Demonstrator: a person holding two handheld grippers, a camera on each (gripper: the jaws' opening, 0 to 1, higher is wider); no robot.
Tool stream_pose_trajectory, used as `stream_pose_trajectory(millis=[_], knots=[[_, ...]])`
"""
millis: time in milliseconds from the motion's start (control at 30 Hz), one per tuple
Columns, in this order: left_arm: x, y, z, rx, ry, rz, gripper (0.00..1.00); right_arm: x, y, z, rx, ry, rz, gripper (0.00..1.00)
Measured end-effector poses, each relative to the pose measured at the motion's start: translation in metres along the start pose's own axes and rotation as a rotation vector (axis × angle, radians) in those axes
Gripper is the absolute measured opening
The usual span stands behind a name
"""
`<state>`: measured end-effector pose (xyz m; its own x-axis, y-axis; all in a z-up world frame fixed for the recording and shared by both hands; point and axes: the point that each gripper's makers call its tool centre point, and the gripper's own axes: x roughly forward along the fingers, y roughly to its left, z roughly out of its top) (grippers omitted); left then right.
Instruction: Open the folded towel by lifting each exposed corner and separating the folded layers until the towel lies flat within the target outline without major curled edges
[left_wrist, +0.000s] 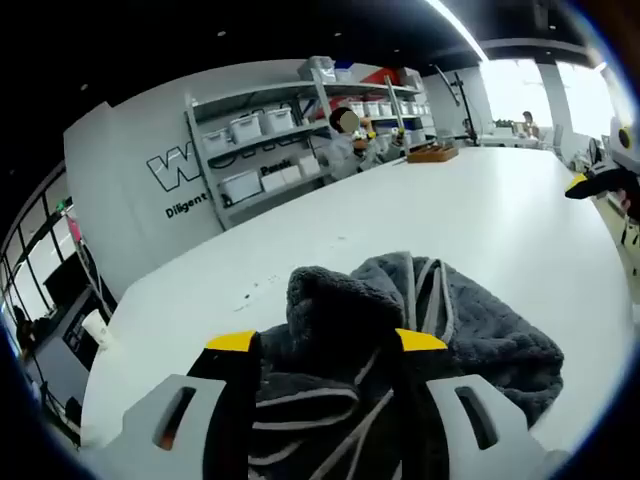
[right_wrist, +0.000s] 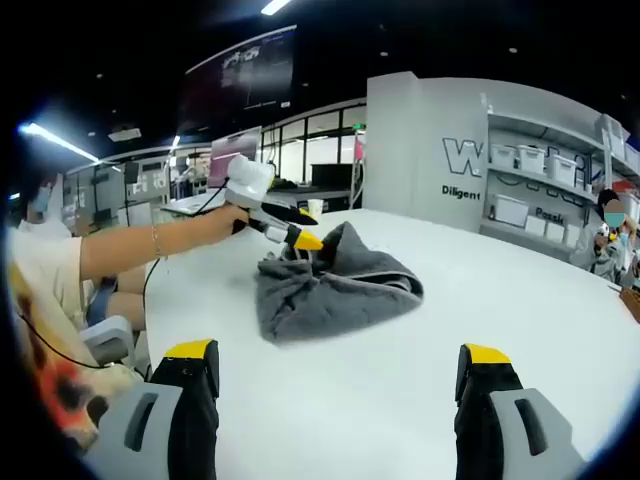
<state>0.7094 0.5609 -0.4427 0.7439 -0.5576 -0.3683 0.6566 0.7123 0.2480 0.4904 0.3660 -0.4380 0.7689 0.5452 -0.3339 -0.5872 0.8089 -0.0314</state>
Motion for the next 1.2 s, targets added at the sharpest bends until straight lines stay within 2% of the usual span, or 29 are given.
stream_pose_trajectory(millis=[167, 200, 233, 300, 467, 567, 667, 833, 900, 967, 1000, 1200], knots=[[-0.013, -0.006, -0.008, -0.084, 0.005, -0.056, 0.83, 0.002, 0.001, -0.003, 0.001, 0.01, 0.001, 0.99], [-0.016, -0.011, -0.014, -0.09, 0.024, -0.096, 0.85, 0.003, 0.001, -0.003, 0.0, 0.011, 0.001, 0.99], [-0.018, -0.011, -0.016, -0.089, 0.022, -0.1, 0.88, 0.003, 0.001, -0.003, 0.0, 0.013, 0.001, 0.99], [-0.023, -0.011, -0.018, -0.104, -0.006, -0.099, 0.93, 0.004, 0.001, -0.003, -0.004, 0.016, 0.004, 0.99], [-0.041, -0.021, -0.018, -0.216, -0.06, -0.172, 0.99, 0.006, 0.002, -0.005, -0.005, 0.022, 0.006, 0.99], [-0.056, -0.034, -0.013, -0.281, -0.104, -0.223, 1.0, 0.008, 0.003, -0.006, -0.007, 0.03, 0.009, 0.99], [-0.073, -0.043, -0.016, -0.247, -0.103, -0.232, 1.0, 0.011, 0.004, -0.007, -0.004, 0.035, 0.007, 0.99], [-0.093, -0.046, -0.017, -0.231, -0.122, -0.205, 1.0, 0.017, 0.011, -0.011, -0.019, 0.055, 0.023, 0.99], [-0.101, -0.04, -0.017, -0.221, -0.133, -0.17, 1.0, 0.02, 0.013, -0.013, -0.021, 0.063, 0.027, 0.99], [-0.11, -0.039, -0.021, -0.254, -0.116, -0.159, 0.99, 0.023, 0.013, -0.015, -0.021, 0.072, 0.029, 0.99], [-0.115, -0.039, -0.02, -0.264, -0.134, -0.155, 0.99, 0.024, 0.013, -0.017, -0.022, 0.078, 0.03, 0.99], [-0.137, -0.041, -0.035, -0.28, -0.127, -0.153, 0.99, 0.029, 0.017, -0.026, -0.035, 0.117, 0.034, 0.99]])
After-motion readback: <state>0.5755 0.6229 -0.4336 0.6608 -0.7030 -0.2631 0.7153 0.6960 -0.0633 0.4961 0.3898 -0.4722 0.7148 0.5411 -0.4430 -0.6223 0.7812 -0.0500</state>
